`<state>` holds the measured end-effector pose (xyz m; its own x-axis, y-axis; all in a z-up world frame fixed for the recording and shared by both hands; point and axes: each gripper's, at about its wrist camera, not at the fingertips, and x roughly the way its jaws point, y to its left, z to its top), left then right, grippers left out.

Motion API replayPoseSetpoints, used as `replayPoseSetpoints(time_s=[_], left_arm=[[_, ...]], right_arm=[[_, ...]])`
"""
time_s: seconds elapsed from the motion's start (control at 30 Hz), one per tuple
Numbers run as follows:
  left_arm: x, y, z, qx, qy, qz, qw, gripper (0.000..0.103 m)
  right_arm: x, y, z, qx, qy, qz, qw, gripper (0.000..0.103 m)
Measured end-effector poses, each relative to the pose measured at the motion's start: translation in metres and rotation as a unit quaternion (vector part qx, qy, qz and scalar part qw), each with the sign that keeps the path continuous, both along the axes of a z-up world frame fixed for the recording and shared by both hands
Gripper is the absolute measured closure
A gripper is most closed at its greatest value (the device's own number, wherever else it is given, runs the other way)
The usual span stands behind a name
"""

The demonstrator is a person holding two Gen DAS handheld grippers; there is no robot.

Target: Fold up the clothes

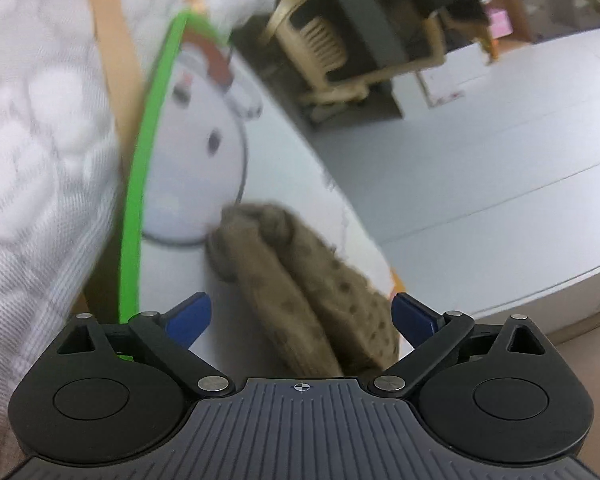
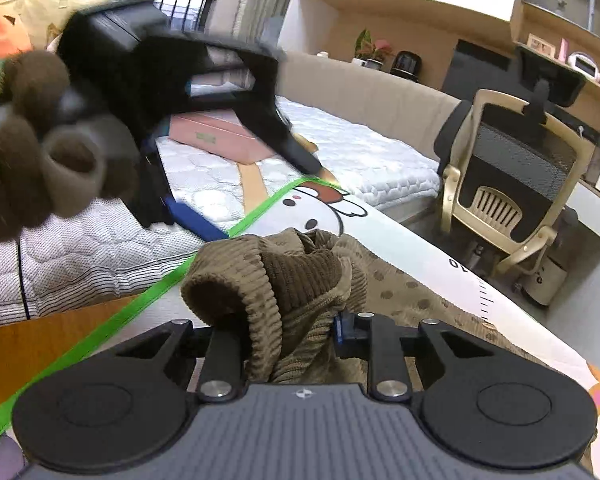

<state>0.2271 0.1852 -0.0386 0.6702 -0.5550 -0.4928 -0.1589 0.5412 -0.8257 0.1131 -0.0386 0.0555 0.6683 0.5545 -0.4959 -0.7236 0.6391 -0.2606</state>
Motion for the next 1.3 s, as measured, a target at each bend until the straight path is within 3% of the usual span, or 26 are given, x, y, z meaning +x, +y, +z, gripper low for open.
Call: replayPoseSetpoints(time_s=[0.1, 0.2, 0.3, 0.37, 0.5, 0.6, 0.67, 0.73, 0.77, 0.83, 0.9, 1.0, 1.07, 1.1, 1.2, 1.23, 1.3], left_arm=[[0.020, -0.021, -0.015, -0.022, 0.016, -0.035, 0.9990, 0.003], [0.040, -0.046, 0.004, -0.003, -0.019, -0.047, 0.9987, 0.003], [0.056, -0.087, 0.052, 0.025, -0.091, -0.087, 0.9917, 0.003], [0.071, -0.130, 0.078, 0.044, -0.135, -0.135, 0.9805, 0.002], [0.102, -0.214, 0.106, 0.057, -0.179, -0.238, 0.9531, 0.001], [0.110, -0.242, 0.126, 0.074, -0.205, -0.247, 0.9442, 0.001], [0.104, -0.247, 0.134, 0.156, -0.225, -0.213, 0.9377, 0.001], [0.100, -0.253, 0.130, 0.236, -0.229, -0.191, 0.9251, 0.001], [0.098, -0.255, 0.121, 0.273, -0.221, -0.186, 0.9175, 0.001], [0.095, -0.260, 0.104, 0.346, -0.205, -0.177, 0.8982, 0.001], [0.098, -0.258, 0.078, 0.353, -0.171, -0.196, 0.8987, 0.001], [0.102, -0.241, 0.055, 0.351, -0.138, -0.181, 0.9084, 0.001], [0.097, -0.231, 0.049, 0.323, -0.137, -0.177, 0.9196, 0.001], [0.092, -0.226, 0.048, 0.315, -0.143, -0.184, 0.9201, 0.001], [0.065, -0.231, 0.054, 0.338, -0.179, -0.207, 0.9005, 0.001], [0.061, -0.235, 0.057, 0.345, -0.196, -0.216, 0.8923, 0.001], [0.045, -0.245, 0.063, 0.343, -0.213, -0.232, 0.8849, 0.001]], right_arm=[[0.005, -0.003, -0.002, 0.007, 0.007, 0.002, 1.000, 0.083], [0.006, -0.017, 0.009, 0.035, 0.005, -0.010, 0.999, 0.085], [0.006, -0.057, 0.035, 0.086, -0.023, -0.056, 0.994, 0.085], [0.007, -0.091, 0.052, 0.124, -0.036, -0.097, 0.987, 0.085], [0.021, -0.189, 0.061, 0.198, 0.007, -0.214, 0.957, 0.085], [0.047, -0.252, 0.035, 0.216, 0.102, -0.291, 0.927, 0.084], [0.059, -0.278, 0.015, 0.220, 0.143, -0.323, 0.909, 0.075], [0.066, -0.298, 0.000, 0.225, 0.165, -0.344, 0.897, 0.061], [0.064, -0.304, 0.000, 0.234, 0.164, -0.337, 0.897, 0.058], [0.056, -0.311, 0.012, 0.248, 0.140, -0.305, 0.909, 0.048], [0.046, -0.311, 0.032, 0.238, 0.090, -0.274, 0.927, 0.047], [0.051, -0.299, 0.060, 0.206, 0.039, -0.235, 0.949, 0.047], [0.059, -0.289, 0.077, 0.184, 0.013, -0.209, 0.960, 0.050], [0.065, -0.283, 0.083, 0.175, 0.004, -0.197, 0.965, 0.054], [0.114, -0.257, 0.089, 0.162, 0.016, -0.174, 0.971, 0.056], [0.137, -0.250, 0.082, 0.154, 0.036, -0.175, 0.972, 0.056], [0.176, -0.237, 0.059, 0.118, 0.078, -0.193, 0.971, 0.056]])
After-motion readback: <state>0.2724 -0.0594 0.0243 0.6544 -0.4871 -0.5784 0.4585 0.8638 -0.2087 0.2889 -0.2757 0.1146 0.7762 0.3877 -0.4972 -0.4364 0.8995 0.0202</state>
